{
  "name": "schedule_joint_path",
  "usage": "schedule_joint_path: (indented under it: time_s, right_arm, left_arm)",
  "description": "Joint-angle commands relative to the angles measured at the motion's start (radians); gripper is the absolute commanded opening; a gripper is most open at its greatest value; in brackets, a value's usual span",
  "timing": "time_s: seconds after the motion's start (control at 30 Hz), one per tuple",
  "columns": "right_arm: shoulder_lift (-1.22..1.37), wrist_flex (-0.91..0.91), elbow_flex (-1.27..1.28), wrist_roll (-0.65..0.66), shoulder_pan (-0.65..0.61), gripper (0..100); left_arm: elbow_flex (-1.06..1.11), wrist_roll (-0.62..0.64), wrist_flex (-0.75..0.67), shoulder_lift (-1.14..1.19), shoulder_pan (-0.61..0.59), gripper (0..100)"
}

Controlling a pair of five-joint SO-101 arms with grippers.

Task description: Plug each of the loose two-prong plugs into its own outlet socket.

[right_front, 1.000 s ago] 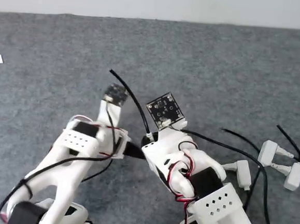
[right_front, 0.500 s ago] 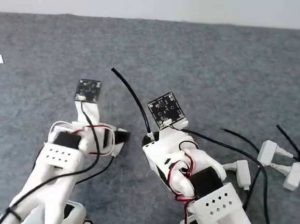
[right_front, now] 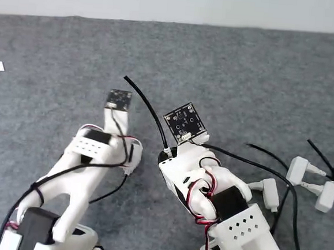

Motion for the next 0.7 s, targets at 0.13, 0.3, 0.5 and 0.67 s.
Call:
schedule_joint_path:
  time_s: [0.13, 0.3, 0.5, 0.67]
  right_arm:
    - [-0.005, -0.008, -0.009, 0.008, 0.019, 0.8]
    - [-0.005, 0.001, -0.012, 0.009, 0.054, 0.8]
    - [-0.005, 0.002, -0.012, 0.009, 0.054, 0.8]
    - [-0.005, 0.002, -0.012, 0.009, 0.054, 0.8]
  left_arm:
    - [-0.015, 0.051, 0.037, -0.1, 0.209, 1]
    - [0.025, 0.069, -0.017, -0.112, 0.232, 1]
    - [0.016, -0.014, 0.017, -0.12, 0.229, 2]
    - [0.001, -0.264, 0.081, -0.196, 0.201, 7]
